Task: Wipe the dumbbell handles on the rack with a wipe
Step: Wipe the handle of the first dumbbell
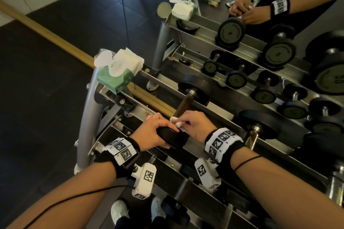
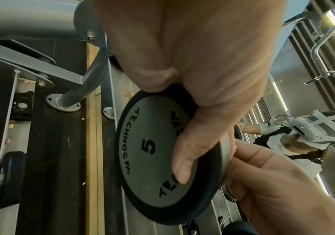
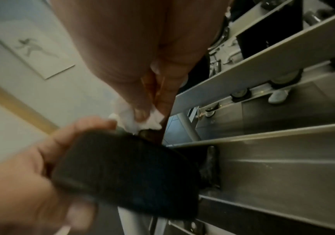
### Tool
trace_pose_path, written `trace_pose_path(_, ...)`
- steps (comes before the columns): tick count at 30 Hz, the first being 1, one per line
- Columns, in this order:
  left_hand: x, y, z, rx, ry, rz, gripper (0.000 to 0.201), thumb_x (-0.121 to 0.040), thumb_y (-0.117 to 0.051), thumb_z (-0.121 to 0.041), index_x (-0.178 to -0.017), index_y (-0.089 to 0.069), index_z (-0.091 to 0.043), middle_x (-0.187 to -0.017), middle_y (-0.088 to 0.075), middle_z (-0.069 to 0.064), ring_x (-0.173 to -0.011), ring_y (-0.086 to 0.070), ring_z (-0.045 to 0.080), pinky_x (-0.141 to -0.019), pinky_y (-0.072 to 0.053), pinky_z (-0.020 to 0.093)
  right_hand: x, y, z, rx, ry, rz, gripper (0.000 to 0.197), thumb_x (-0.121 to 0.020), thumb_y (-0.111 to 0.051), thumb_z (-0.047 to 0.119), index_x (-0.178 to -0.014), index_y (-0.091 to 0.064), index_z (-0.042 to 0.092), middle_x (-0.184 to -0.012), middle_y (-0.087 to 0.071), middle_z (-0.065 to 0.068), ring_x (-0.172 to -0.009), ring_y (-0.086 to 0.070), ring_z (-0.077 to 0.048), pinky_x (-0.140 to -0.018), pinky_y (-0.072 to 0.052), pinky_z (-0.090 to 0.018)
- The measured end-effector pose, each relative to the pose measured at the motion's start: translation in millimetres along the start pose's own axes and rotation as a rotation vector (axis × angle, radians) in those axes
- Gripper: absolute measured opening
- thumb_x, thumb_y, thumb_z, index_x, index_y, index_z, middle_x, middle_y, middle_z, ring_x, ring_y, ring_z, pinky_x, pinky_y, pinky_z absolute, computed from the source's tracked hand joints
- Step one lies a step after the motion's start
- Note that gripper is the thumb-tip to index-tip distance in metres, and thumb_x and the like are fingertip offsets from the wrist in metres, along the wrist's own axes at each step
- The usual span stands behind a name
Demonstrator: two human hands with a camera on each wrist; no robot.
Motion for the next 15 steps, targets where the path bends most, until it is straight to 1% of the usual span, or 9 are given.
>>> trace_pose_path(1, -0.1, -0.3, 1.1, 0.008, 0.002, 0.000, 0.058, -0.059, -0.090, -0.014, -0.095, -0.065, -0.054, -0.108, -0.049, -0.003, -0.106, -0.039, 0.013, -0.093, -0.036, 0.031, -1.8, 7.8, -1.2, -0.032, -0.007, -0.045, 0.026, -0.091, -0.062, 0.011, -0.115, -0.069, 0.015, -0.118, -0.063, 0.001, -0.113, -0.057, -0.011, -0.105, -0.044, -0.034)
trace_pose_path(2, -0.1, -0.6, 2.0, 0.021, 0.005, 0.004, 0.058, -0.059, -0.090, -0.014, -0.094, -0.066, -0.055, -0.107, -0.049, -0.004, -0.106, -0.040, 0.013, -0.095, -0.036, 0.033, -3.4, 22.1, -2.9, -0.059, -0.020, -0.151, 0.026, -0.091, -0.061, 0.010, -0.115, -0.068, 0.015, -0.117, -0.062, 0.002, -0.111, -0.057, -0.011, -0.102, -0.045, -0.031)
trace_pose_path(4, 0.0, -1.2, 4.0, 0.042, 0.010, 0.013, 0.058, -0.060, -0.089, -0.014, -0.093, -0.067, -0.056, -0.107, -0.048, -0.006, -0.107, -0.039, 0.012, -0.096, -0.038, 0.035, -3.0, 55.2, -7.9, -0.062, -0.048, -0.427, 0.024, -0.091, -0.059, 0.012, -0.114, -0.068, 0.016, -0.110, -0.057, 0.005, -0.102, -0.058, -0.010, -0.089, -0.047, -0.023)
trace_pose_path(5, -0.1, -1.5, 4.8, 0.046, 0.011, 0.014, 0.057, -0.060, -0.089, -0.014, -0.093, -0.067, -0.056, -0.108, -0.048, -0.006, -0.107, -0.040, 0.012, -0.096, -0.038, 0.036, -2.5, 65.5, -10.5, -0.038, -0.065, -0.515, 0.024, -0.092, -0.059, 0.012, -0.113, -0.069, 0.016, -0.106, -0.054, 0.007, -0.097, -0.057, -0.010, -0.083, -0.045, -0.020)
trace_pose_path(6, -0.4, -1.6, 5.4, 0.048, 0.010, 0.013, 0.057, -0.060, -0.089, -0.014, -0.094, -0.068, -0.055, -0.108, -0.049, -0.006, -0.107, -0.040, 0.012, -0.096, -0.038, 0.036, -3.5, 69.6, -12.1, -0.008, -0.076, -0.554, 0.023, -0.092, -0.059, 0.014, -0.113, -0.069, 0.017, -0.103, -0.051, 0.007, -0.093, -0.055, -0.009, -0.080, -0.043, -0.019)
trace_pose_path(9, -1.3, -2.0, 6.0, 0.053, 0.007, 0.009, 0.058, -0.059, -0.089, -0.014, -0.096, -0.068, -0.054, -0.109, -0.050, -0.005, -0.108, -0.040, 0.011, -0.097, -0.038, 0.036, -12.7, 53.7, -13.6, 0.084, -0.089, -0.469, 0.024, -0.094, -0.058, 0.018, -0.115, -0.068, 0.019, -0.102, -0.049, 0.005, -0.092, -0.053, -0.011, -0.081, -0.044, -0.022)
trace_pose_path(11, -2.0, -1.9, 6.5, 0.052, 0.007, 0.008, 0.059, -0.059, -0.089, -0.014, -0.094, -0.068, -0.056, -0.109, -0.050, -0.006, -0.108, -0.039, 0.009, -0.096, -0.037, 0.034, -13.6, 41.7, -11.6, 0.141, -0.079, -0.425, 0.028, -0.096, -0.054, 0.017, -0.121, -0.065, 0.020, -0.105, -0.053, 0.002, -0.098, -0.057, -0.015, -0.083, -0.044, -0.023)
trace_pose_path(13, -1.9, -1.4, 5.9, 0.050, 0.005, 0.003, 0.059, -0.059, -0.090, -0.014, -0.092, -0.067, -0.058, -0.108, -0.050, -0.005, -0.107, -0.039, 0.010, -0.095, -0.037, 0.034, -10.5, 37.4, -7.4, 0.138, -0.045, -0.416, 0.028, -0.096, -0.053, 0.014, -0.122, -0.065, 0.017, -0.108, -0.057, -0.001, -0.102, -0.058, -0.017, -0.088, -0.046, -0.025)
trace_pose_path(15, -1.7, -1.3, 4.9, 0.045, 0.007, 0.000, 0.059, -0.059, -0.090, -0.014, -0.091, -0.067, -0.057, -0.108, -0.051, -0.004, -0.107, -0.040, 0.012, -0.097, -0.038, 0.035, -7.7, 30.9, -2.8, 0.137, -0.007, -0.356, 0.025, -0.096, -0.053, 0.014, -0.117, -0.067, 0.016, -0.108, -0.060, -0.002, -0.104, -0.059, -0.017, -0.095, -0.048, -0.030)
Point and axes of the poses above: each hand's wrist, its own x-axis away from the middle knuckle, its own y-axis out of the back of the hand, z = x × y, the point moved 8 cm from there along -x, towards the middle knuckle
